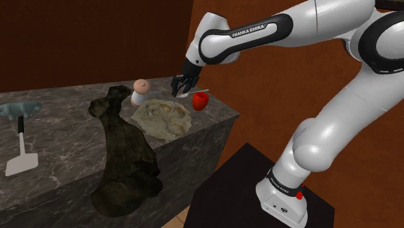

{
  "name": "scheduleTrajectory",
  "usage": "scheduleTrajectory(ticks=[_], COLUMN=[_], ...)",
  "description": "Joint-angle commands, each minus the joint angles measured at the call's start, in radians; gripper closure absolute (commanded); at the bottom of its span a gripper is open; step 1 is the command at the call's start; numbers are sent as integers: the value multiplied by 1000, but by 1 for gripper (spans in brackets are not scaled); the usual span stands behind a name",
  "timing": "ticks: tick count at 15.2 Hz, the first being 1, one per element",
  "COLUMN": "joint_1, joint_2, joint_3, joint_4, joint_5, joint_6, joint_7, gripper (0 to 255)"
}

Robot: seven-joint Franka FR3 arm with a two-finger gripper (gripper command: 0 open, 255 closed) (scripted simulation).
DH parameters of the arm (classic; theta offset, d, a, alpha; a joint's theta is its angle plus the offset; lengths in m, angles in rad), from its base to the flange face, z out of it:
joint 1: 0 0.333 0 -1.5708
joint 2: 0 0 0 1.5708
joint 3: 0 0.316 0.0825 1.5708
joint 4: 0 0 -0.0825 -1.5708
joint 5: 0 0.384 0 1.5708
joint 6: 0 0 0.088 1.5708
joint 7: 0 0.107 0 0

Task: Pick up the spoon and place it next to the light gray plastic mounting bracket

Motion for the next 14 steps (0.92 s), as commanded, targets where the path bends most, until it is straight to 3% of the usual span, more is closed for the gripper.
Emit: scheduleTrajectory(ticks=[1,14], joint_1=[14,136], joint_2=[60,461], joint_3=[31,120], joint_4=[65,565], joint_5=[-19,-195], joint_6=[0,-96], joint_7=[58,357], gripper=[255,255])
